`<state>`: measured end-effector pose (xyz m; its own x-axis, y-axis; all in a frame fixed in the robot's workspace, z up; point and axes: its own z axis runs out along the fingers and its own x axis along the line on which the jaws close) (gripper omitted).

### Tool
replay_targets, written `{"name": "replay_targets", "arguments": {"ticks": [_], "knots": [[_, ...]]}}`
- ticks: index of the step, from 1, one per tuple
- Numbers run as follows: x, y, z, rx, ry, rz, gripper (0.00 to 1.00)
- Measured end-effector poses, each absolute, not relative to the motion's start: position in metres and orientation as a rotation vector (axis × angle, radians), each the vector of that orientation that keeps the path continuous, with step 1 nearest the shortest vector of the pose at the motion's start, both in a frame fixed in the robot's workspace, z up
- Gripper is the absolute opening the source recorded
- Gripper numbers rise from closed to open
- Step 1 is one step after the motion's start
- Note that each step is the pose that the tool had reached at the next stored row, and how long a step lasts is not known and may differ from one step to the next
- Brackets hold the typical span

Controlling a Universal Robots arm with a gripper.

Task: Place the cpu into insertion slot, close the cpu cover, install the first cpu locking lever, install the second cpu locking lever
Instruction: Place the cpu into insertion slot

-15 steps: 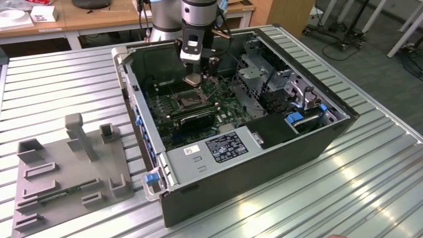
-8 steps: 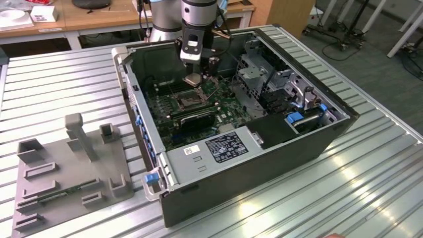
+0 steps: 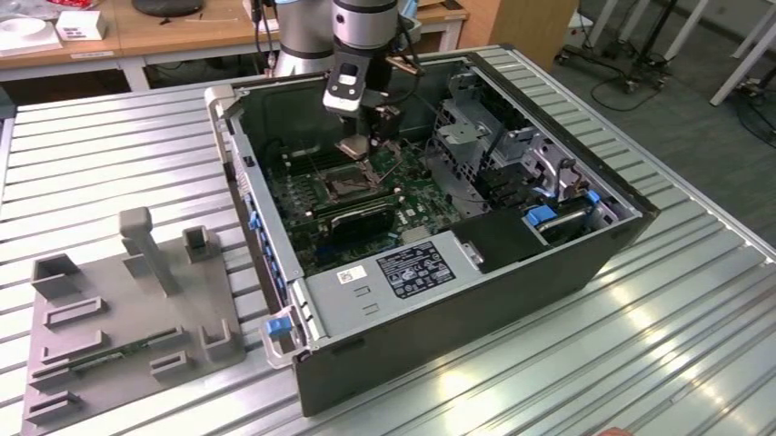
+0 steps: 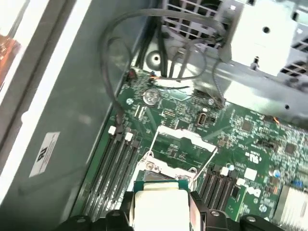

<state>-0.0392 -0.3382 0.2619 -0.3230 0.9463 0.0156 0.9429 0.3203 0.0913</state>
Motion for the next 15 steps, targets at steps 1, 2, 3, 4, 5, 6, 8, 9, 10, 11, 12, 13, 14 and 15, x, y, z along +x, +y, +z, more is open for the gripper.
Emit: {"name": "replay_targets", "arguments": {"ticks": [1,2,3,4,5,6,8,9,10,11,12,13,14,15], "knots": [[-0.0392,-0.3382,0.2616,1.826,2.502,0.129,0.54],[-0.0392,-0.3382,0.2613,1.850,2.484,0.128,0.54],[-0.0392,-0.3382,0.2611,1.871,2.466,0.128,0.54],[-0.0392,-0.3382,0.2608,1.892,2.450,0.127,0.54],[-0.0392,-0.3382,0.2606,1.914,2.432,0.126,0.54],[-0.0392,-0.3382,0.2603,1.935,2.414,0.126,0.54],[-0.0392,-0.3382,0.2598,1.979,2.376,0.124,0.54],[-0.0392,-0.3382,0.2595,2.000,2.358,0.124,0.54],[-0.0392,-0.3382,0.2593,2.021,2.339,0.123,0.54],[-0.0392,-0.3382,0.2590,2.041,2.320,0.122,0.54],[-0.0392,-0.3382,0.2587,2.062,2.301,0.121,0.54],[-0.0392,-0.3382,0.2585,2.082,2.282,0.121,0.54],[-0.0392,-0.3382,0.2582,2.102,2.263,0.120,0.54],[-0.0392,-0.3382,0.2579,2.123,2.242,0.119,0.54]]}}
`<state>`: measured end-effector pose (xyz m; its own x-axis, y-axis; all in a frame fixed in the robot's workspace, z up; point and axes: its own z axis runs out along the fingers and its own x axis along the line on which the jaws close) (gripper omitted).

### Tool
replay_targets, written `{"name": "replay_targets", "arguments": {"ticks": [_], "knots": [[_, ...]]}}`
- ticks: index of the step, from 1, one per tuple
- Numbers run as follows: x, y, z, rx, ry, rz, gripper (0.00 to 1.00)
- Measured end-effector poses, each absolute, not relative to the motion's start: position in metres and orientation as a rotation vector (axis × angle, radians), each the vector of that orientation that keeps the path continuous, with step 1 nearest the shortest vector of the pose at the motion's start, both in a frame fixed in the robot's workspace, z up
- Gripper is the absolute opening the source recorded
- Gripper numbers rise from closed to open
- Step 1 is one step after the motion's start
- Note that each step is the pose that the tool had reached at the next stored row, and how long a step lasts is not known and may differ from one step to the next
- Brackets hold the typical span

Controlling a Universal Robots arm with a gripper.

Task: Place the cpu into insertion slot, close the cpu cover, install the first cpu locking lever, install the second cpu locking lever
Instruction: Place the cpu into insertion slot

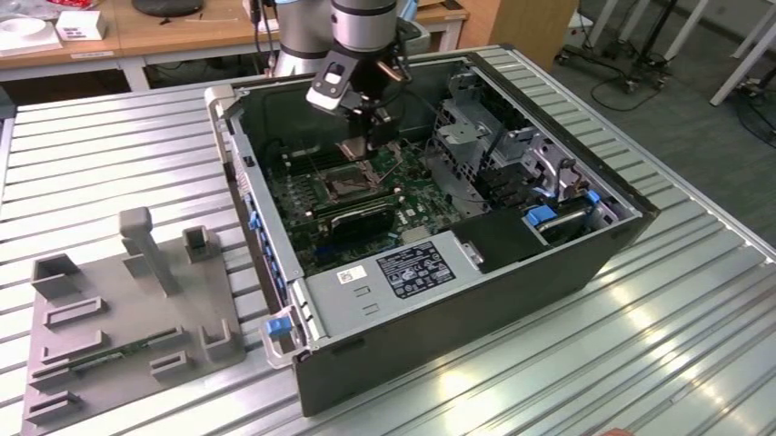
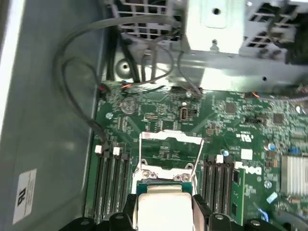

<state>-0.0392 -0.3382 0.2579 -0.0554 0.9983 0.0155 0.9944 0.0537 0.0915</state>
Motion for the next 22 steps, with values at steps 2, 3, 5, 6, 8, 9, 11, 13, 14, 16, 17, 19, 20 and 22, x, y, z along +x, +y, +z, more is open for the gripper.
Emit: {"name": "replay_targets", "arguments": {"ticks": [2,3,5,6,8,9,11,13,14,16,17,19,20,22], "knots": [[-0.0391,-0.3382,0.2573,2.162,2.203,0.118,0.54],[-0.0392,-0.3382,0.2570,2.181,2.183,0.117,0.54],[-0.0392,-0.3382,0.2564,2.219,2.142,0.115,0.54],[-0.0392,-0.3382,0.2561,2.239,2.121,0.115,0.54],[-0.0395,-0.3379,0.2557,2.254,2.104,0.114,0.54],[-0.0398,-0.3378,0.2555,2.255,2.103,0.114,0.54],[-0.0410,-0.3376,0.2546,2.255,2.103,0.114,0.54],[-0.0426,-0.3374,0.2537,2.252,2.106,0.114,0.54],[-0.0432,-0.3374,0.2531,2.247,2.111,0.114,0.54],[-0.0438,-0.3374,0.2521,2.232,2.128,0.115,0.54],[-0.0440,-0.3374,0.2515,2.223,2.138,0.115,0.54],[-0.0441,-0.3374,0.2504,2.199,2.164,0.116,0.54],[-0.0442,-0.3374,0.2498,2.187,2.176,0.117,0.54],[-0.0447,-0.3374,0.2483,2.168,2.197,0.118,0.54]]}}
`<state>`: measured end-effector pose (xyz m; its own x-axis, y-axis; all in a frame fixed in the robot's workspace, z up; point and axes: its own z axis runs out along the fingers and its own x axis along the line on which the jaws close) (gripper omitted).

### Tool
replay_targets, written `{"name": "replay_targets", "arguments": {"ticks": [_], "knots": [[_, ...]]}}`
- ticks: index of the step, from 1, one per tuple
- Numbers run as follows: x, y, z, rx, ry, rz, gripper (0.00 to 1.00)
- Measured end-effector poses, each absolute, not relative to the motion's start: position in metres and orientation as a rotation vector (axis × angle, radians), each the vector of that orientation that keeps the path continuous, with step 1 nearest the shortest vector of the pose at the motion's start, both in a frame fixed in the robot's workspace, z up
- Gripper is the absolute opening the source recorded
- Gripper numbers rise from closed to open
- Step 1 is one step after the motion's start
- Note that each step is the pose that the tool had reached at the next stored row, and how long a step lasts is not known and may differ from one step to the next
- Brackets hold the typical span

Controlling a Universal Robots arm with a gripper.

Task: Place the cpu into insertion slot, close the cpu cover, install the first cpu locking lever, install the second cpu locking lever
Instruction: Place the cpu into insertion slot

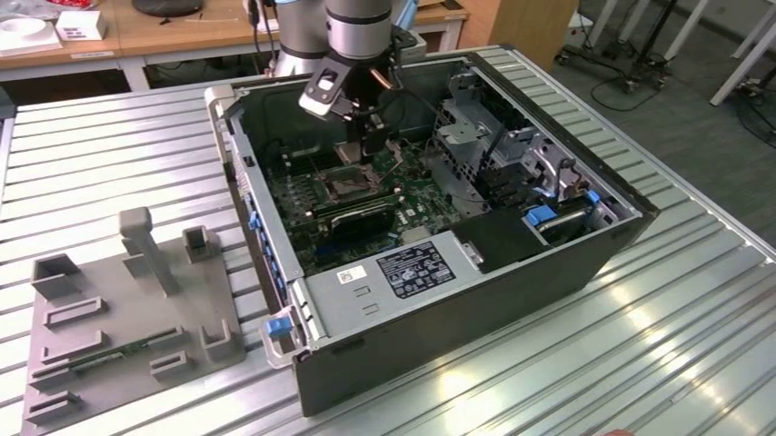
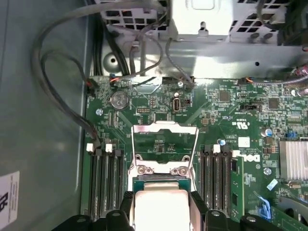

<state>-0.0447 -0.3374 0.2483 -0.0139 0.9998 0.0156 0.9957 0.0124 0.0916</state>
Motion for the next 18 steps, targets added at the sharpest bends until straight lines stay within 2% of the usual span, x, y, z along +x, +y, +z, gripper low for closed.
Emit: {"name": "replay_targets", "arguments": {"ticks": [18], "knots": [[-0.049,-0.337,0.233,2.150,2.215,0.118,0.54]]}}
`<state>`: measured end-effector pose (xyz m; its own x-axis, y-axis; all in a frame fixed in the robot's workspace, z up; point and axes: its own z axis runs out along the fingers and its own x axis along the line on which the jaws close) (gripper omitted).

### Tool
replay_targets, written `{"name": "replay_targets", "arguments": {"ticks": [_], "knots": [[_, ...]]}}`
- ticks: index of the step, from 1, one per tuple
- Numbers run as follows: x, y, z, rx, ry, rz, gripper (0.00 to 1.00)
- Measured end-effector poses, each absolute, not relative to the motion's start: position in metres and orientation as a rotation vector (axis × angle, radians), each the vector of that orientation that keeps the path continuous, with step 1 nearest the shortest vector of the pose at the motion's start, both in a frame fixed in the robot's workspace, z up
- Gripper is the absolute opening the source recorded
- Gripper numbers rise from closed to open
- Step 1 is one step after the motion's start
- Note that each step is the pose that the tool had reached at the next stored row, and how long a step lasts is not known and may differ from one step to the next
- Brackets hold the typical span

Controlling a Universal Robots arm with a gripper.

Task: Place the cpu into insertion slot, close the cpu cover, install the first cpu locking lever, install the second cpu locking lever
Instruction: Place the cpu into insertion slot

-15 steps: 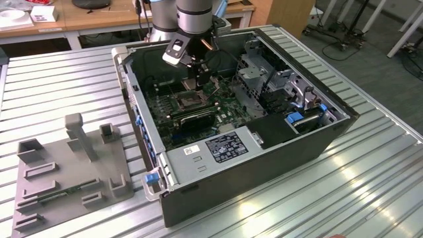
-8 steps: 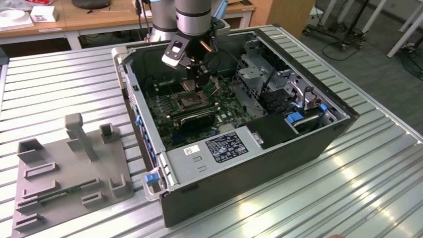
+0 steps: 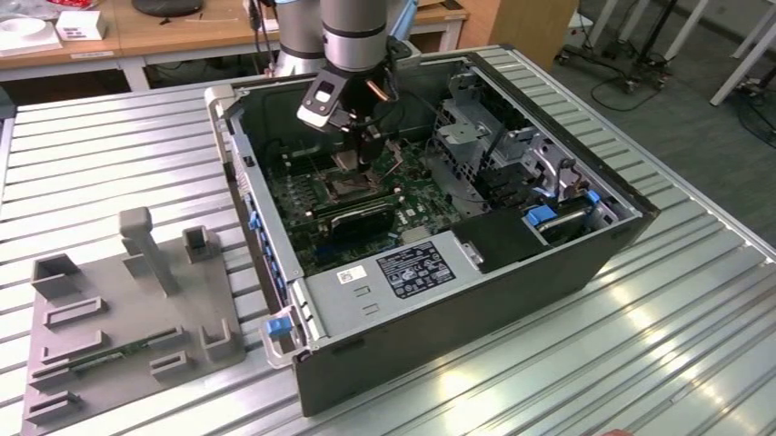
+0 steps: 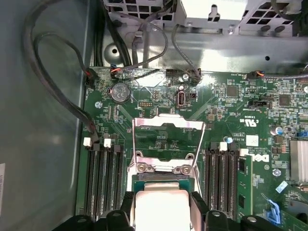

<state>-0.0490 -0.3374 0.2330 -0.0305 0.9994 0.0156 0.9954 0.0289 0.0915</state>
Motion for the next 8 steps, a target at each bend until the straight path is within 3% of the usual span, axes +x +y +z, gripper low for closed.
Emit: {"name": "replay_targets", "arguments": {"ticks": [8], "knots": [[-0.0494,-0.3374,0.2226,2.150,2.215,0.118,0.54]]}}
